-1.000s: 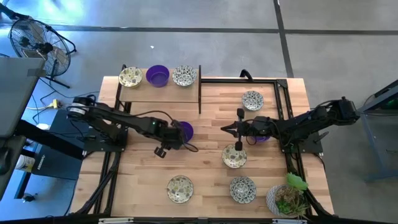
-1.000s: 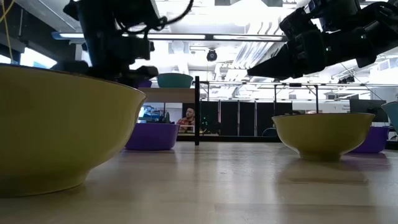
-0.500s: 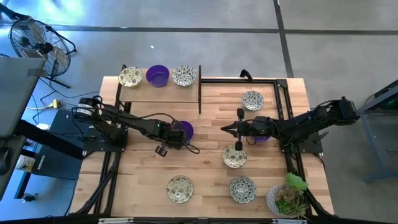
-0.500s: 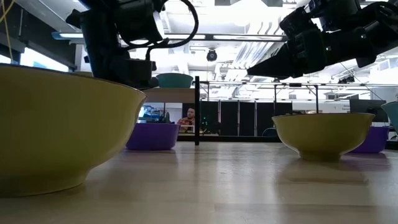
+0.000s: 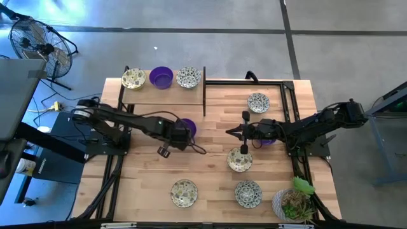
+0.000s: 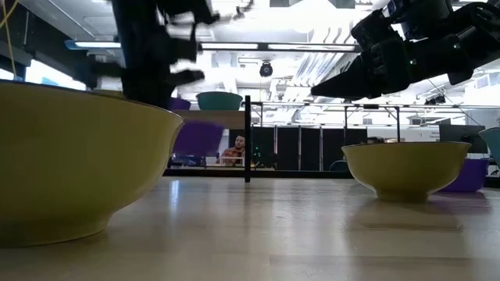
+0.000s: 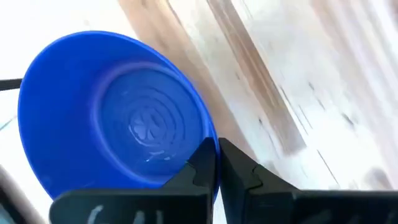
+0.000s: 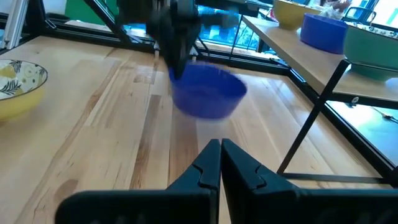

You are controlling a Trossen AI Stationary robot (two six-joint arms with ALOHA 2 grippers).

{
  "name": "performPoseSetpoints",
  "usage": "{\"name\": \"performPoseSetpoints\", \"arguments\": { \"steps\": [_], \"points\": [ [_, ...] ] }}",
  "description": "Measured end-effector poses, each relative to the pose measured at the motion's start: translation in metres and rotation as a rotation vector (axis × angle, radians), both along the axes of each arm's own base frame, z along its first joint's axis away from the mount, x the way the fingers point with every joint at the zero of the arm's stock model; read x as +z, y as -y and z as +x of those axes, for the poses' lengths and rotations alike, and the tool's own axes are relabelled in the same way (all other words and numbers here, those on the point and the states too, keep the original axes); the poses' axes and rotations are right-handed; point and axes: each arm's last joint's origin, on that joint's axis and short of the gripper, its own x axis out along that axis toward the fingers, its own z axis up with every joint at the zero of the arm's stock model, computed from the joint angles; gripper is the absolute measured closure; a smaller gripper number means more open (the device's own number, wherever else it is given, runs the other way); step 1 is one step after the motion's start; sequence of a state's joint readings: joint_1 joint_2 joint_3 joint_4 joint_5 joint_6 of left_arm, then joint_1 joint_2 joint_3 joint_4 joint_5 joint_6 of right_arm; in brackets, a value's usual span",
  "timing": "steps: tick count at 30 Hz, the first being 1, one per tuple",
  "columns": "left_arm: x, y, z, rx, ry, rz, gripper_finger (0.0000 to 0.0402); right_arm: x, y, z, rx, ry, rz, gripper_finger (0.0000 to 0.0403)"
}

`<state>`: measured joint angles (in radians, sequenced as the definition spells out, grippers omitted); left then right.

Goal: Pick & Place Mini bowls
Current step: Stack the top blue bowl on the blue bowl on the shelf

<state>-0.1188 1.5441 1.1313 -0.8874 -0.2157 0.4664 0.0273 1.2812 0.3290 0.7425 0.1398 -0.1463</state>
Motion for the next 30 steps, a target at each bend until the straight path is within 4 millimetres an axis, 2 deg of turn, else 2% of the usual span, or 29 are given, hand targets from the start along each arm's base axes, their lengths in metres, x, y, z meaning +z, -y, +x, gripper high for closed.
{"name": "performPoseSetpoints", "arguments": {
  "steps": [3, 8, 11, 15, 21, 25, 30],
  "points": [
    [0.038, -0.001, -0.006, 0.004, 0.069, -0.012, 0.0399, -0.001, 0.0, 0.0, 0.0, -0.006, 0.0, 0.0402],
    [0.098, -0.009, -0.033, 0.077, 0.198, -0.037, 0.04, -0.001, 0.0, 0.0, 0.0, -0.013, 0.0, 0.04],
    [0.127, -0.023, -0.05, 0.194, 0.251, -0.029, 0.04, -0.001, 0.0, 0.0, 0.0, -0.013, 0.0, 0.0402],
    [0.151, -0.047, -0.068, 0.307, 0.235, 0.026, 0.04, -0.001, 0.0, 0.0, 0.0, -0.013, 0.0, 0.04],
    [0.17, -0.092, -0.079, 0.379, 0.215, 0.099, 0.04, -0.001, 0.0, 0.0, 0.004, -0.012, 0.006, 0.0401],
    [0.169, -0.122, -0.092, 0.436, 0.165, 0.103, 0.0401, -0.001, 0.0, 0.0, 0.004, -0.012, 0.008, 0.0402],
    [0.158, -0.157, -0.092, 0.479, 0.087, 0.113, 0.0401, -0.001, 0.0, 0.0, 0.004, -0.012, 0.008, 0.04]
  ]
}}
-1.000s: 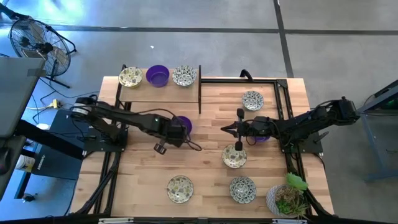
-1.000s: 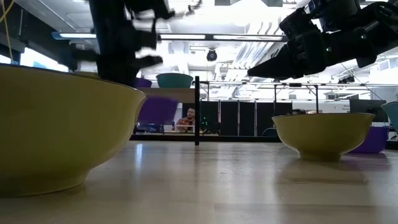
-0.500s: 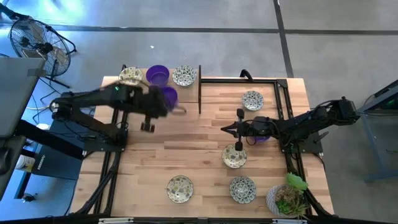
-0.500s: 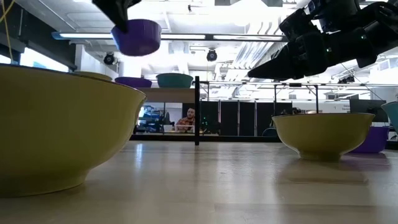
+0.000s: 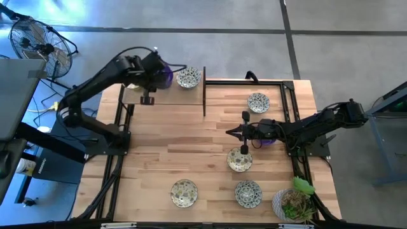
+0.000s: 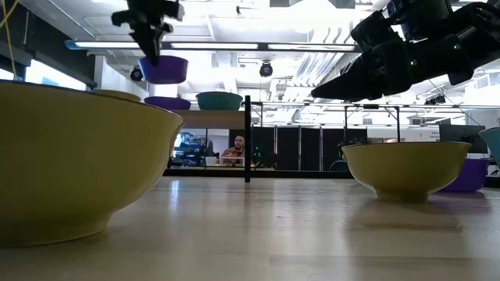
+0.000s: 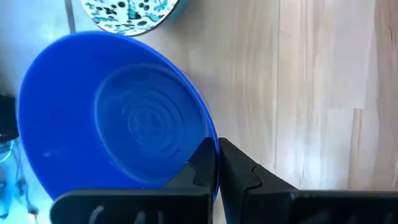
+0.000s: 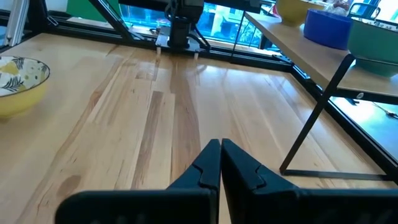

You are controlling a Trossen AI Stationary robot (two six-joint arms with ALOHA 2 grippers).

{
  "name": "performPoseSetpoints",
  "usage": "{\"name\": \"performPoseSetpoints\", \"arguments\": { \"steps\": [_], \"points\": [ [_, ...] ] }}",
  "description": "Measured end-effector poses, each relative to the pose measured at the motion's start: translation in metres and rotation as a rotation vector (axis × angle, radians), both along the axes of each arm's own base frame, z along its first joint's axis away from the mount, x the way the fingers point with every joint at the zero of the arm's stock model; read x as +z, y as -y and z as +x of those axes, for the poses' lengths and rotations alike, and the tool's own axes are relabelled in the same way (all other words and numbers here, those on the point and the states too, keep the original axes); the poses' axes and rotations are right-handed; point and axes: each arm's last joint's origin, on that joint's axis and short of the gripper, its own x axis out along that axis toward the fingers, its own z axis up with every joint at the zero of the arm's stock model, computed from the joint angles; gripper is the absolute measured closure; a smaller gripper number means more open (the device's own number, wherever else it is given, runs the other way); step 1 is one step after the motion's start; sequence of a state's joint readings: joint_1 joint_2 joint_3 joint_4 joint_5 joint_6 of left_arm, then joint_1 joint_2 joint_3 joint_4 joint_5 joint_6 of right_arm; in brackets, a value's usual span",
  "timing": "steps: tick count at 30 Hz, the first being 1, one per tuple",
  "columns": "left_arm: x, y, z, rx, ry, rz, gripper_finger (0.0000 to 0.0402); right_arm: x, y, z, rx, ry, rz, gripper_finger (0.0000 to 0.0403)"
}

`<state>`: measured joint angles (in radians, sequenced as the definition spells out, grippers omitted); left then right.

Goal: Pick & Place Mini bowls
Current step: Stack the top blue bowl on the blue bowl on the shelf

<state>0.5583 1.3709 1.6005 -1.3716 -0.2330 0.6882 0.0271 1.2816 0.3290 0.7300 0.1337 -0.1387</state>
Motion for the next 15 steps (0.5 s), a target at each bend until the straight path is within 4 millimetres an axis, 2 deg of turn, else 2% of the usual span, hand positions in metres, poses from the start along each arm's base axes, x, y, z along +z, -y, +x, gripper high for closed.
{"name": "performPoseSetpoints", "arguments": {
  "steps": [9, 15],
  "points": [
    [-0.014, -0.045, -0.001, 0.016, 0.017, -0.061, 0.0401, 0.0, 0.0, 0.0, 0.008, 0.0, 0.002, 0.0402],
    [-0.017, -0.053, -0.006, 0.025, 0.029, -0.094, 0.0401, 0.0, 0.0, 0.0, 0.009, 0.0, 0.002, 0.0401]
  ]
}}
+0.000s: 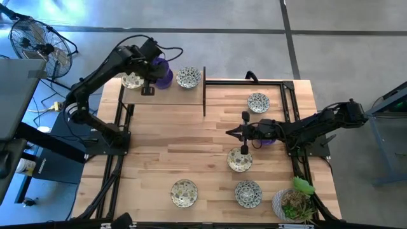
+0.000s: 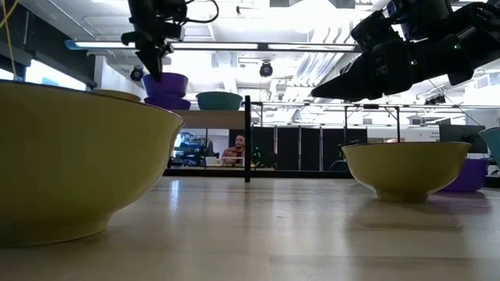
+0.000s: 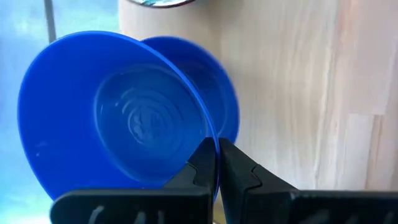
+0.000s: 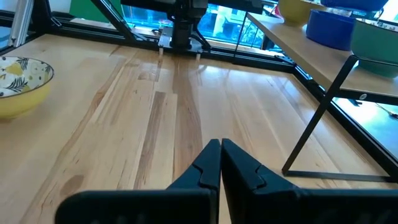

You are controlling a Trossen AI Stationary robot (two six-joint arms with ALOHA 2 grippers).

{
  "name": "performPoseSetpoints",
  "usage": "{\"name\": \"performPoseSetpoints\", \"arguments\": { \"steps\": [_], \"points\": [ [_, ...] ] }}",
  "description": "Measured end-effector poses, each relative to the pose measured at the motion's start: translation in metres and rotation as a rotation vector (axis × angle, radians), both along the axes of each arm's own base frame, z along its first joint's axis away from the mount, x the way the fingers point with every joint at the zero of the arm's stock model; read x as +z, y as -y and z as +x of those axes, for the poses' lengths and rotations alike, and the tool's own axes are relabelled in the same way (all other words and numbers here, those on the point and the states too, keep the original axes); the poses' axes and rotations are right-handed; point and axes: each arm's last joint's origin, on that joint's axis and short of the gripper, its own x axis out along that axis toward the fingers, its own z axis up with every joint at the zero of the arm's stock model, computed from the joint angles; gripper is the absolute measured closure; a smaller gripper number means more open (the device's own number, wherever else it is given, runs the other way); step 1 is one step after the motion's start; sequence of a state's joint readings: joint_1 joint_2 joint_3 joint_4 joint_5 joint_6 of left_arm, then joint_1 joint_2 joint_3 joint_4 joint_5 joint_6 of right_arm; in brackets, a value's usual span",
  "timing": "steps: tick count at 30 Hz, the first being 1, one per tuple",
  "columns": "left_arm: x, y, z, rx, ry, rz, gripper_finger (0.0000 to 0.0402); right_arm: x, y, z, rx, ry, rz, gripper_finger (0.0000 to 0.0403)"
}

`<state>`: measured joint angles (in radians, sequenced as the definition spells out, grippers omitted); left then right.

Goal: Pick & Place Mini bowls
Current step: Stack the top blue bowl on the blue bowl on the shelf

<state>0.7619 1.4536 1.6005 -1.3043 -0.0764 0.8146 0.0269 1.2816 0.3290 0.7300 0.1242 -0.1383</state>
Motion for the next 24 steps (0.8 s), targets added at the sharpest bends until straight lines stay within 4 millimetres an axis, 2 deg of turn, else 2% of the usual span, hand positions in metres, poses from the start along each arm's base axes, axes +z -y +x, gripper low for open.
{"name": "performPoseSetpoints", "arguments": {
  "steps": [6, 13, 24],
  "points": [
    [-0.001, 0.001, 0.002, -0.02, 0.021, -0.034, 0.0401, 0.0, 0.0, 0.0, 0.0, 0.0, 0.0, 0.0401],
    [-0.015, -0.009, 0.013, -0.023, -0.02, -0.062, 0.0401, 0.0, 0.0, 0.0, 0.01, 0.0, 0.002, 0.0401],
    [-0.019, -0.01, 0.013, -0.014, -0.05, -0.089, 0.0401, 0.0, 0.0, 0.0, 0.011, -0.001, 0.003, 0.0402]
  ]
}}
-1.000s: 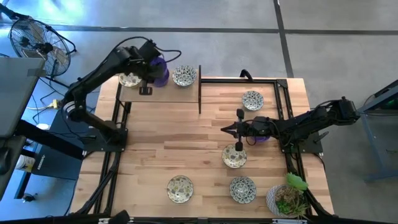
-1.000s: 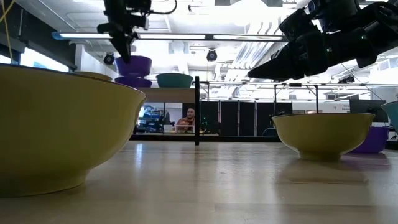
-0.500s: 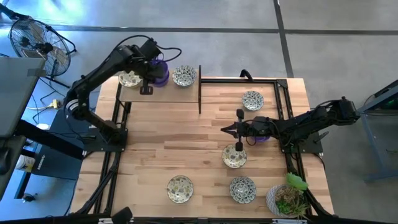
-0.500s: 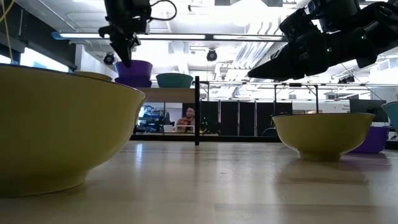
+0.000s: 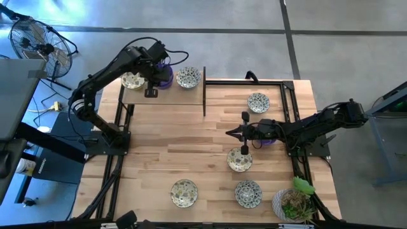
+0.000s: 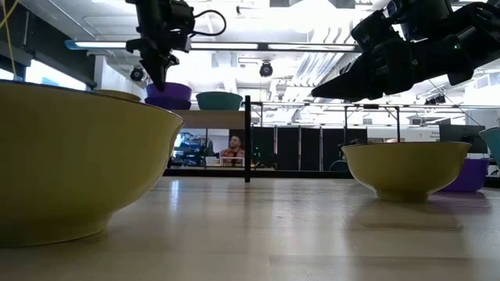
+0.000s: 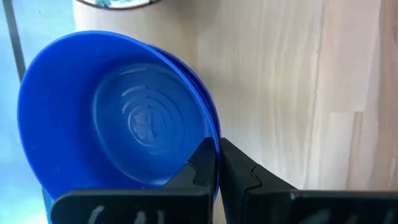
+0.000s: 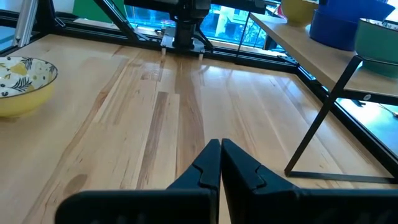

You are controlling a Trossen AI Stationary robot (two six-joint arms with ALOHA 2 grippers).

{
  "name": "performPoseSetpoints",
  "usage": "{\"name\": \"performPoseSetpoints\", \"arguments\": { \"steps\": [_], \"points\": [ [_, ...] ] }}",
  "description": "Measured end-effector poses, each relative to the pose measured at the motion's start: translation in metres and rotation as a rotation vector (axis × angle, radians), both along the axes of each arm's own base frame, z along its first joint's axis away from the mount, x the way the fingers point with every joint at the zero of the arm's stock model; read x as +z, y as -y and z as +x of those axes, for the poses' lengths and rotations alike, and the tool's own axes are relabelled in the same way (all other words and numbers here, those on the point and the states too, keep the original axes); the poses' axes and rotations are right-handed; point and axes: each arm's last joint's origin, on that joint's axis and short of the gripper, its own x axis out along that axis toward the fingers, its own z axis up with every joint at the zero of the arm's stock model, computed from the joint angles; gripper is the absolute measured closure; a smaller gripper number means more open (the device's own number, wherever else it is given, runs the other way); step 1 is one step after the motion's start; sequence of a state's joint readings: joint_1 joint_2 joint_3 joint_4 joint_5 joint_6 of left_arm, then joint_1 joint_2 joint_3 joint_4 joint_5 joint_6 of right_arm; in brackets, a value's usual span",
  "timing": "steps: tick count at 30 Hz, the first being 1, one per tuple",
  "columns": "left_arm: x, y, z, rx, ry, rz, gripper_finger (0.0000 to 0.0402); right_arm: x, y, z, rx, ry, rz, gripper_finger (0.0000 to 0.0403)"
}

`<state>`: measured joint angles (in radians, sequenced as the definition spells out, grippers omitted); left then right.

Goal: Pick & Place Mini bowls
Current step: Stack the top blue bowl on the blue bowl on the shelf, then stack the bottom yellow and white patterned bowl on the yellow and white patterned bowl on the shelf

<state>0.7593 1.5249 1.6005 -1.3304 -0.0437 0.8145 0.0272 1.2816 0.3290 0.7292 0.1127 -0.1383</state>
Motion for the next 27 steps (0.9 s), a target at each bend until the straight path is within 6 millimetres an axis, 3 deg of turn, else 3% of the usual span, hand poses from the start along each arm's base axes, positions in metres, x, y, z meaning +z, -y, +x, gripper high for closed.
{"name": "performPoseSetpoints", "arguments": {
  "steps": [6, 14, 18, 23, 27],
  "points": [
    [0.0, 0.0, -0.001, 0.013, -0.013, 0.01, 0.0395, 0.0, 0.0, 0.0, 0.0, 0.0, 0.0, 0.0401],
    [0.0, -0.001, 0.0, 0.018, -0.004, 0.014, 0.0322, 0.0, 0.0, 0.0, 0.0, 0.0, 0.0, 0.0402],
    [0.0, 0.0, 0.0, 0.02, -0.009, 0.009, 0.0304, 0.0, 0.0, 0.0, 0.0, 0.0, 0.0, 0.0401],
    [0.002, 0.002, -0.002, 0.019, -0.009, 0.009, 0.0314, 0.0, 0.0, 0.0, 0.0, 0.0, 0.0, 0.0402],
    [0.007, 0.013, -0.004, -0.006, -0.033, 0.03, 0.0355, 0.0, 0.0, 0.0, 0.002, -0.001, 0.001, 0.0401]
  ]
}}
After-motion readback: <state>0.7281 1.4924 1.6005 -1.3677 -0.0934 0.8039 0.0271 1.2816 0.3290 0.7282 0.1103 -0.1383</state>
